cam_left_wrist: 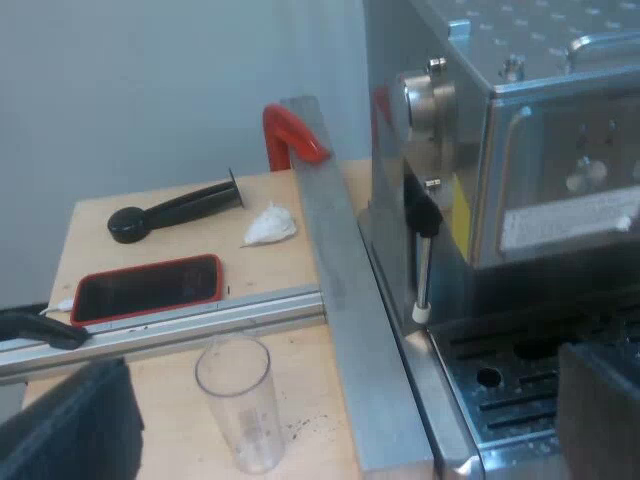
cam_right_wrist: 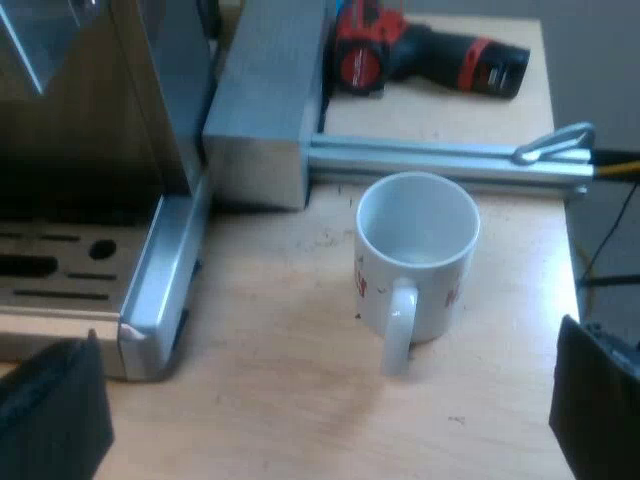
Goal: Grind coffee beans and then tamp
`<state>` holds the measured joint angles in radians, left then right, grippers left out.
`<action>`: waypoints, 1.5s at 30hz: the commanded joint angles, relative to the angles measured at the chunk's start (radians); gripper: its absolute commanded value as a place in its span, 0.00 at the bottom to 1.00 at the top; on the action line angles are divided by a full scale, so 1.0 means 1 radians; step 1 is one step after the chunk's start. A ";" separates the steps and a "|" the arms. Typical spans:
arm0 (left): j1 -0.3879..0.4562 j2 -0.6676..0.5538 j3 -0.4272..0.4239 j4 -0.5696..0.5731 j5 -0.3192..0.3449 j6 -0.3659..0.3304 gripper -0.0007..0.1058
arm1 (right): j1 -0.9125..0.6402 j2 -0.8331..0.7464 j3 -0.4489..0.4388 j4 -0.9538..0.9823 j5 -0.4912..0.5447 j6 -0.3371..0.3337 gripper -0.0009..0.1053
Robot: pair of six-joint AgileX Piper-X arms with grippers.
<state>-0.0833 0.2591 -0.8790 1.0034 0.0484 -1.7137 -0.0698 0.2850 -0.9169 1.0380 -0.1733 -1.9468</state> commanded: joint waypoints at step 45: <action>0.002 -0.411 0.355 0.015 0.032 -0.018 0.81 | 0.004 -0.336 0.403 -0.055 -0.120 0.059 0.86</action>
<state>-0.0825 -0.0120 -0.5164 1.0394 0.0718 -1.7169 -0.0664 -0.0072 -0.5399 0.9898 -0.2800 -1.8768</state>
